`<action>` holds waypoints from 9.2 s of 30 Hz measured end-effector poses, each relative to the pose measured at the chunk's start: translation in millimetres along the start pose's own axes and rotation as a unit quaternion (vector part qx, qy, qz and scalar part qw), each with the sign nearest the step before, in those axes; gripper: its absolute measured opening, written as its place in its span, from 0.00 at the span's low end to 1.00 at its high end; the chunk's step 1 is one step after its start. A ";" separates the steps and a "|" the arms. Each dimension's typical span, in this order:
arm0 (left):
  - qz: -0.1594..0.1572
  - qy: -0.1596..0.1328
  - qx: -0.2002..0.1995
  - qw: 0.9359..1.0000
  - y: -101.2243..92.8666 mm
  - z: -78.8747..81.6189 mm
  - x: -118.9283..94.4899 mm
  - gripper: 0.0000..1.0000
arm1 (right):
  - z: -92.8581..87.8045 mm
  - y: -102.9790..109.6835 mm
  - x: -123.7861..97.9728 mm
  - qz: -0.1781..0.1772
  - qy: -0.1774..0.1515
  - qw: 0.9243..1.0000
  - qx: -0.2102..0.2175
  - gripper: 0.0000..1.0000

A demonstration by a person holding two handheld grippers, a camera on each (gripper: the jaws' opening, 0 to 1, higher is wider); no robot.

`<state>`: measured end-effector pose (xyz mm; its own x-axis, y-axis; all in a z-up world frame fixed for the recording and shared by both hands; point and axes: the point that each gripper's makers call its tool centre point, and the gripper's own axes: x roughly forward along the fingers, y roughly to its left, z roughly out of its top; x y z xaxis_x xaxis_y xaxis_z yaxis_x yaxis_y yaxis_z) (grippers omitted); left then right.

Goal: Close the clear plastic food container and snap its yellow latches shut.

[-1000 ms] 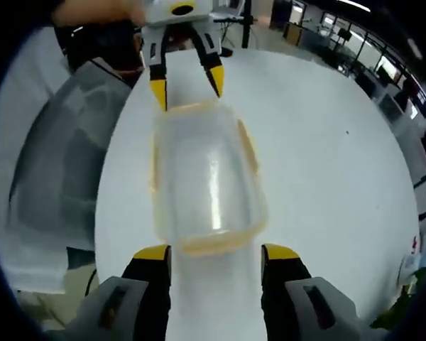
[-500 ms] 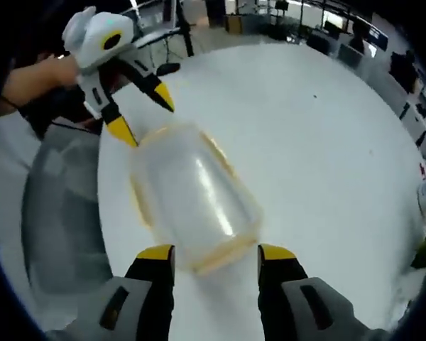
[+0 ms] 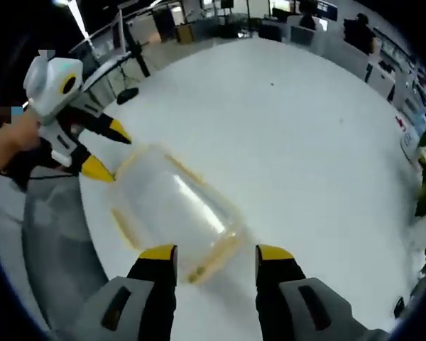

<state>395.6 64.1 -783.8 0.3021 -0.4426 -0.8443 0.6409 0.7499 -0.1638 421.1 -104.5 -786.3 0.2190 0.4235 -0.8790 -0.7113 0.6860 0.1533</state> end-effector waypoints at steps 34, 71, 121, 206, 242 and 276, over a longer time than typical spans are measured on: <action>-0.026 -0.011 -0.165 0.986 -13.2 4.1 19.4 0.35 | -4.0 9.1 14.4 0.028 -0.032 0.980 0.196 0.38; -0.051 -0.029 -0.202 0.978 -10.1 7.7 26.0 0.31 | -3.4 18.0 17.0 -0.004 -0.038 0.971 0.237 0.36; -0.056 -0.030 -0.073 0.995 -7.3 11.5 15.2 0.38 | -10.3 17.8 4.9 -0.004 -0.011 0.999 0.039 0.44; -0.112 -0.033 0.301 0.947 -54.8 49.2 22.2 0.32 | 34.0 57.6 14.4 0.087 -0.010 0.967 -0.239 0.34; -0.113 -0.045 0.264 0.957 -85.4 43.5 25.6 0.33 | 56.3 50.0 26.4 0.096 -0.019 0.962 -0.256 0.34; -0.068 -0.026 0.333 0.940 -90.3 23.8 32.3 0.39 | 67.7 44.7 47.5 0.137 0.026 0.955 -0.260 0.40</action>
<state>364.2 -29.7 -784.1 0.2082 -0.5487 -0.8097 0.9705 0.2187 0.1013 444.9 -13.7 -790.7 -0.0472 0.5063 -0.8611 -0.9760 0.1601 0.1477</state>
